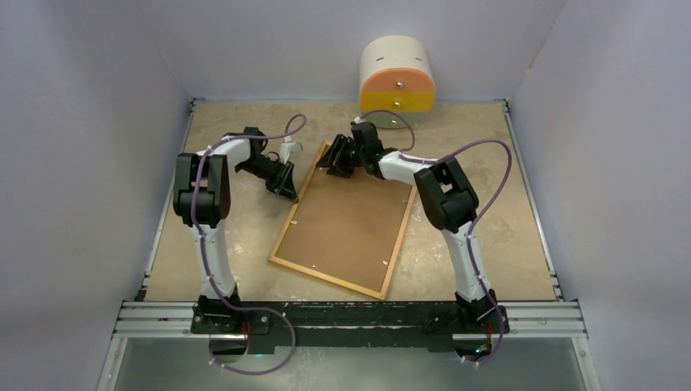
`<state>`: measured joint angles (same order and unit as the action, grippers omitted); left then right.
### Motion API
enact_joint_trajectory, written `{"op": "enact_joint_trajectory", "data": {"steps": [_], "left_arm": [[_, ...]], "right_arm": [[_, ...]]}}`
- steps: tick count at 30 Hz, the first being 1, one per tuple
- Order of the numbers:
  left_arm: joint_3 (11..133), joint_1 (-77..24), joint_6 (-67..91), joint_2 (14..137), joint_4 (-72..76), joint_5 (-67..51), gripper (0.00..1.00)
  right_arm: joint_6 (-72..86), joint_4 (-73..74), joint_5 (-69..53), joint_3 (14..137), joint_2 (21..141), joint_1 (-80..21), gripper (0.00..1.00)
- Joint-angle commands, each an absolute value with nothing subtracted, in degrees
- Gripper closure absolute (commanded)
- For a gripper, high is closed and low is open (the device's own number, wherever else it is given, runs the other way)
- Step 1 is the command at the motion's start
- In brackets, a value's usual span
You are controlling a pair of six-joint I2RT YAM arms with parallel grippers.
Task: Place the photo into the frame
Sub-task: Install the photo frame at the center of the board.
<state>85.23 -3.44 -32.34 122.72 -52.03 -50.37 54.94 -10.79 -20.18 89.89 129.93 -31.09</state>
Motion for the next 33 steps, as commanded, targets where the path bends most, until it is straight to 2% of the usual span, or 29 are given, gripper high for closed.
{"op": "enact_joint_trajectory", "data": {"steps": [1, 33], "left_arm": [[84.43, -3.69, -33.84, 123.31, -48.78, -48.69, 0.86], [82.89, -3.87, -35.87, 122.71, -49.09, -47.92, 0.91]], "right_arm": [[53.55, -8.02, -20.21, 94.45, 133.11, -30.76, 0.47], [58.49, -11.16, -21.14, 99.21, 138.42, -30.94, 0.54]]}}
